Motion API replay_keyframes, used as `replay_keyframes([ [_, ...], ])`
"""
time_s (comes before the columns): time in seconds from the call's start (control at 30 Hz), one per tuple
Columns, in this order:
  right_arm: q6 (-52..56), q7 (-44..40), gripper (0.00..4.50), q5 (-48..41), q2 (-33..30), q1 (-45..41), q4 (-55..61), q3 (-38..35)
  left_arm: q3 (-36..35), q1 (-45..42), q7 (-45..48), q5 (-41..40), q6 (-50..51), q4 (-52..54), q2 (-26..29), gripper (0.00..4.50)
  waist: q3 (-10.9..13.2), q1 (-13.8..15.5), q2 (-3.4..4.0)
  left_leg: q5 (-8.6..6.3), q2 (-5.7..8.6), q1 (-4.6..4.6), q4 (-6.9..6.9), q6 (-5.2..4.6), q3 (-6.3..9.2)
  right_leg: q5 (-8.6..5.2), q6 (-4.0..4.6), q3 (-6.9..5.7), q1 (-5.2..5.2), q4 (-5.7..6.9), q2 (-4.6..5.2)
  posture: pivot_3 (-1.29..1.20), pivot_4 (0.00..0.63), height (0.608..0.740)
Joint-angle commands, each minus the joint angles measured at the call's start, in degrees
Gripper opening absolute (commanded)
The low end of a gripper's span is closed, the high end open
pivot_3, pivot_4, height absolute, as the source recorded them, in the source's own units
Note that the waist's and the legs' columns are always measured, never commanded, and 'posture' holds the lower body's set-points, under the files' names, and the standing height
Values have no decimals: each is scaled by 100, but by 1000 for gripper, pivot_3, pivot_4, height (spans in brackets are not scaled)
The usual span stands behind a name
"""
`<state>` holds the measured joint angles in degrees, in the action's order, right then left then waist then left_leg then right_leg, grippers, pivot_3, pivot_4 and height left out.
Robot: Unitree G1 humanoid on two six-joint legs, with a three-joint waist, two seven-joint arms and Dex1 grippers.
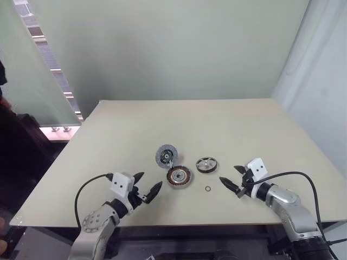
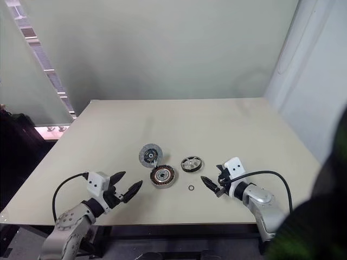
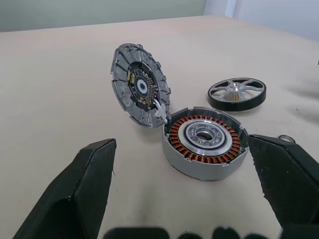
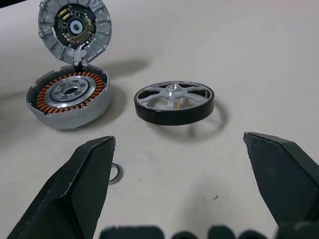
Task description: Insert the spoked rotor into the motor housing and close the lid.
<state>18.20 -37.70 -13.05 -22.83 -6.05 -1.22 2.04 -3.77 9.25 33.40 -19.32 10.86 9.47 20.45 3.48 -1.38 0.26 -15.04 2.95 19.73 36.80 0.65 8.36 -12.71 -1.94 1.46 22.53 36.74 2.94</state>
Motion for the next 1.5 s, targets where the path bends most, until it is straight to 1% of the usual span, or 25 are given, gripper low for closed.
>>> replay_keyframes([
  [0.03,-92,-43,4500,-81,-23,-142,84,-111,-141,-13,18,-107,-38,280,49,4480,0,-1,0,0,0,0,0,0,0,0,0,0,0,0,0,0,0,740],
  [0.37,-34,-49,4500,-140,-2,-153,162,-122,-112,81,26,-110,-86,280,7,4480,1,2,0,0,-1,0,0,0,-1,0,0,0,0,0,0,0,0,740],
  [0.63,394,-99,4500,-416,25,-34,523,-59,15,17,193,-73,2,186,80,4480,1,-1,0,0,-1,0,0,0,0,0,1,0,1,0,0,0,0,740],
  [0.7,508,-95,4500,-364,22,-3,591,46,64,-5,269,4,-1,134,138,4480,1,-1,0,-1,-1,0,-1,0,-1,0,1,0,1,0,0,0,0,740],
  [0.87,580,-56,4500,171,-61,-100,439,635,307,-25,508,145,118,93,337,4480,1,-2,1,-1,-2,-1,-1,0,-3,0,1,-1,1,0,0,0,0,740],
  [1.03,681,-46,4500,352,84,-227,281,983,446,-64,651,187,198,79,475,4480,2,-1,1,-1,-2,1,-1,1,-3,-1,1,0,3,-1,0,0,0,740],
  [1.23,642,-17,4500,588,181,-342,8,1216,568,-108,700,213,251,101,496,4480,2,-1,1,-1,-3,1,0,0,-3,0,1,0,4,0,0,0,0,740],
  [1.5,486,82,4500,748,416,-490,-428,1298,714,-123,773,305,248,34,540,4480,3,-2,0,-1,-2,1,-3,0,-1,0,0,-2,5,0,-1,0,0,740],
])
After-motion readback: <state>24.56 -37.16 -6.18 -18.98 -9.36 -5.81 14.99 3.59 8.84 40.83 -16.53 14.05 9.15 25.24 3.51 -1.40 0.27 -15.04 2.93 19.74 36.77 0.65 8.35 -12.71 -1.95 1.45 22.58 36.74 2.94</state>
